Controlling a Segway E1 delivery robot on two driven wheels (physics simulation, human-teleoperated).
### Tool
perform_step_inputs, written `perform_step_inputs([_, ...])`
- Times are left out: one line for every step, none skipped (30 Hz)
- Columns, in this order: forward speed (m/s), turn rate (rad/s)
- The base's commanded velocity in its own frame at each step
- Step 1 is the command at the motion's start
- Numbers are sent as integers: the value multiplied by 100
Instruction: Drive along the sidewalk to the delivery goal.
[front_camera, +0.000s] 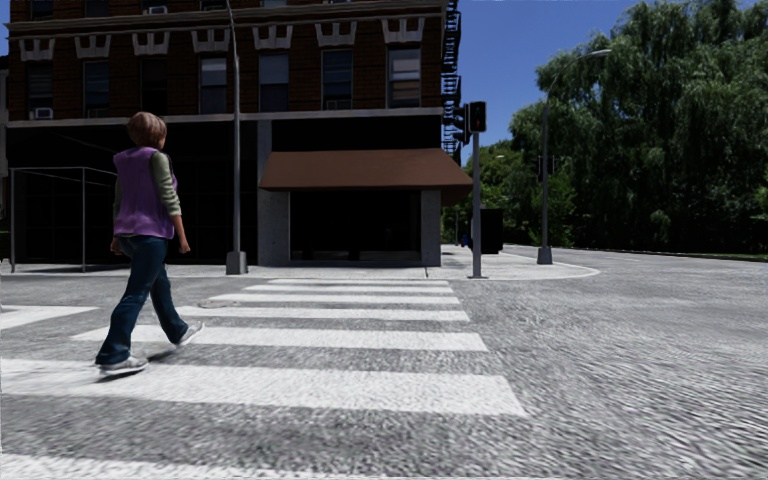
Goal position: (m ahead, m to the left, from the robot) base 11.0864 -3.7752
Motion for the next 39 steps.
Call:
perform_step_inputs([138,-4])
perform_step_inputs([138,-4])
perform_step_inputs([138,-4])
perform_step_inputs([137,-4])
perform_step_inputs([135,-4])
perform_step_inputs([135,-4])
perform_step_inputs([130,-4])
perform_step_inputs([127,-4])
perform_step_inputs([125,-4])
perform_step_inputs([124,-4])
perform_step_inputs([124,-4])
perform_step_inputs([124,-4])
perform_step_inputs([124,-4])
perform_step_inputs([123,-4])
perform_step_inputs([123,-4])
perform_step_inputs([123,-4])
perform_step_inputs([123,-5])
perform_step_inputs([123,-14])
perform_step_inputs([123,-14])
perform_step_inputs([123,-22])
perform_step_inputs([123,-25])
perform_step_inputs([123,-25])
perform_step_inputs([123,-25])
perform_step_inputs([123,-25])
perform_step_inputs([123,-26])
perform_step_inputs([123,-26])
perform_step_inputs([123,-20])
perform_step_inputs([123,-20])
perform_step_inputs([123,-8])
perform_step_inputs([123,-1])
perform_step_inputs([123,0])
perform_step_inputs([123,0])
perform_step_inputs([123,0])
perform_step_inputs([123,0])
perform_step_inputs([123,0])
perform_step_inputs([123,0])
perform_step_inputs([123,0])
perform_step_inputs([123,0])
perform_step_inputs([123,0])
